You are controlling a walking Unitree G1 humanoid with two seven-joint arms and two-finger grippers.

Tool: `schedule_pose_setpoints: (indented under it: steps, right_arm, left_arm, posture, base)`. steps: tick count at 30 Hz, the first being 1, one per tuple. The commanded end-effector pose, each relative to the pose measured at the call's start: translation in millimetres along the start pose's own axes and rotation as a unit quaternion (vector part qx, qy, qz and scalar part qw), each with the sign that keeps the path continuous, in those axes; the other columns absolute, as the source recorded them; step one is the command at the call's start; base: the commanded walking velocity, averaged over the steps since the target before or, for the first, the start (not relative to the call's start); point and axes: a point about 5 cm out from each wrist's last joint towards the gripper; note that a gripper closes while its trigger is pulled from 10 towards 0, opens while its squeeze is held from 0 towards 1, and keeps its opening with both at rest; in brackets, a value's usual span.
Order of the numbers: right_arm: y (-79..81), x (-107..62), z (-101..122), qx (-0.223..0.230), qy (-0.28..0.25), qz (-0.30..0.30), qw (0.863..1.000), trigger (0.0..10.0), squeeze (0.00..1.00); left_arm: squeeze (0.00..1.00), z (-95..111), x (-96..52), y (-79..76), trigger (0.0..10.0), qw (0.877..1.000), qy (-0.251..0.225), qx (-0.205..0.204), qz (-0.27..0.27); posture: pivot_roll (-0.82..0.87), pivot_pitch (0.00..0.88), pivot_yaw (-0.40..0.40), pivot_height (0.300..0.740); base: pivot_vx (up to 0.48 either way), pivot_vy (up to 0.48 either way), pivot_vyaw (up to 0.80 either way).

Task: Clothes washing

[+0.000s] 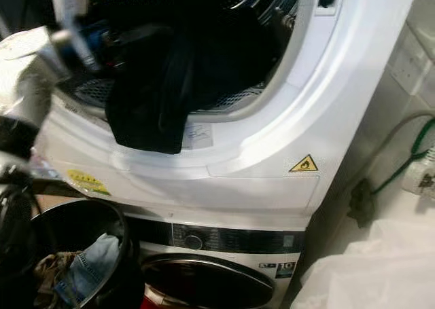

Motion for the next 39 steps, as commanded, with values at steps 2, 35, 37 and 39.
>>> schedule_pose_setpoints:
  steps: [2,35,37,39]
  right_arm:
    - [5.7,-0.6,-1,0.004,0.006,0.007,1.0,10.0,0.0]
    - [9.3,-1.2,-2,-0.003,0.007,0.016,1.0,10.0,0.0]
    - [8.9,-1.0,-2,-0.004,0.006,0.016,1.0,10.0,0.0]
    - [8.3,-0.8,-1,-0.006,0.006,0.016,1.0,10.0,0.0]
  left_arm:
    - [1.0,25,-13.8,-4.1,10.0,1.0,-0.008,0.022,-0.021]
    - [1.0,-34,-37.6,-154.9,10.0,0.96,0.165,-0.159,0.16]
    - [1.0,-43,-34.9,-166.2,10.0,0.947,0.182,-0.162,0.209]
    - [1.0,-46,-31.7,-178.3,10.0,0.944,0.194,-0.158,0.213]
  posture:
    - [0.1,0.0,0.1,0.74]
    - [0.15,0.0,0.097,0.74]
    - [0.15,0.0,0.096,0.74]
    - [0.15,0.0,0.095,0.74]
  base:
    - [0.0,0.0,0.0]
    - [0.0,0.0,0.0]
    - [0.0,0.0,0.0]
    - [0.0,0.0,0.0]
Point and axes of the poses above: a point about 5 cm out from each wrist's last joint towards the gripper, its own x axis pointing out of the wrist towards the gripper, its own z axis along the axis of the wrist's last joint, y = z × x, and after that the axes turned 12 degrees about x, right-handed
